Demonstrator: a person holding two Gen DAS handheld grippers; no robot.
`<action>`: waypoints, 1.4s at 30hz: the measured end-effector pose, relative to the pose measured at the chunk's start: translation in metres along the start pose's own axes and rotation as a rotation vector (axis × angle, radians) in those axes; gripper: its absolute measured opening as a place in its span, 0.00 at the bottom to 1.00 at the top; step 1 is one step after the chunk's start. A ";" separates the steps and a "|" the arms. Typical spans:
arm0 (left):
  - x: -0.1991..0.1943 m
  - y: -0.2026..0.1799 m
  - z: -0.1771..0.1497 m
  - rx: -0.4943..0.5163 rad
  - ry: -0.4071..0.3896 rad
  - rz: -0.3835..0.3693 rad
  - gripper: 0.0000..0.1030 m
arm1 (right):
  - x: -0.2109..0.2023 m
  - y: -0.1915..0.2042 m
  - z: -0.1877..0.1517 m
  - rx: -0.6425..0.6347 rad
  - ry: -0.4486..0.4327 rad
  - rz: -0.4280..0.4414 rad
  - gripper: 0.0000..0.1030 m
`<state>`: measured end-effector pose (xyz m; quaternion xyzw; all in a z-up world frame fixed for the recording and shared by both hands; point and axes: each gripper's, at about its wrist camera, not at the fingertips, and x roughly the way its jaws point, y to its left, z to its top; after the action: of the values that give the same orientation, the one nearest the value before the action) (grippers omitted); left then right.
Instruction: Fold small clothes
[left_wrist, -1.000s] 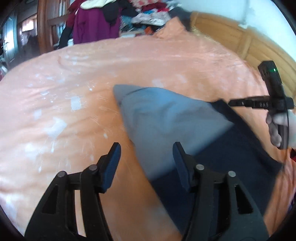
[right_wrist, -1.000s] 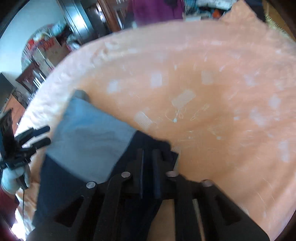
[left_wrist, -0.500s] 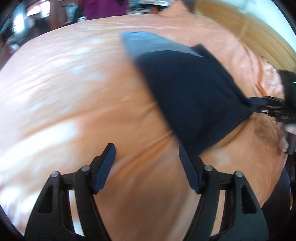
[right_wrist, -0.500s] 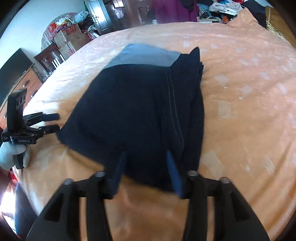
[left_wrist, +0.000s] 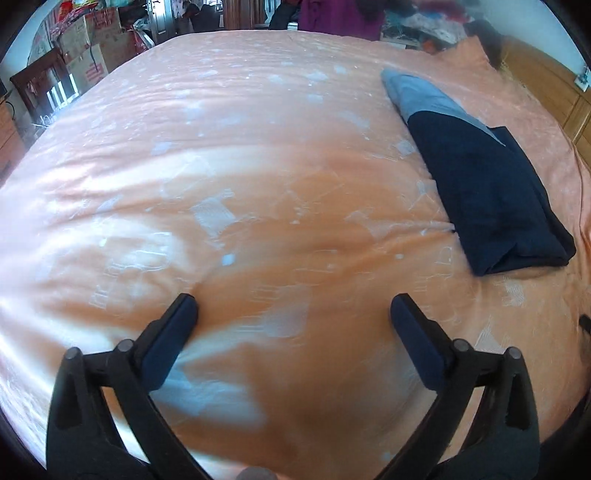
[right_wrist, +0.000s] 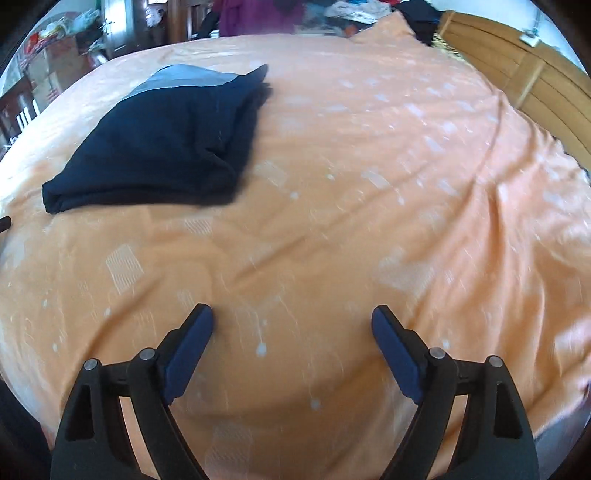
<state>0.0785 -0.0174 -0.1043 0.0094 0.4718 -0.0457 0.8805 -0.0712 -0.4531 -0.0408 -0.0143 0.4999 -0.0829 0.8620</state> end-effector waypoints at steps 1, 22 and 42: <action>0.003 -0.003 0.003 0.007 0.007 0.016 1.00 | 0.000 -0.002 -0.004 0.005 0.005 -0.013 0.89; 0.036 -0.011 0.015 -0.016 0.011 0.140 1.00 | 0.040 -0.021 -0.001 0.134 0.049 0.117 1.00; 0.040 -0.013 0.012 -0.035 -0.044 0.162 1.00 | 0.056 -0.019 0.004 0.129 0.047 0.113 1.00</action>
<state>0.1092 -0.0341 -0.1309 0.0312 0.4506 0.0340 0.8915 -0.0432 -0.4812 -0.0847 0.0713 0.5136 -0.0666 0.8525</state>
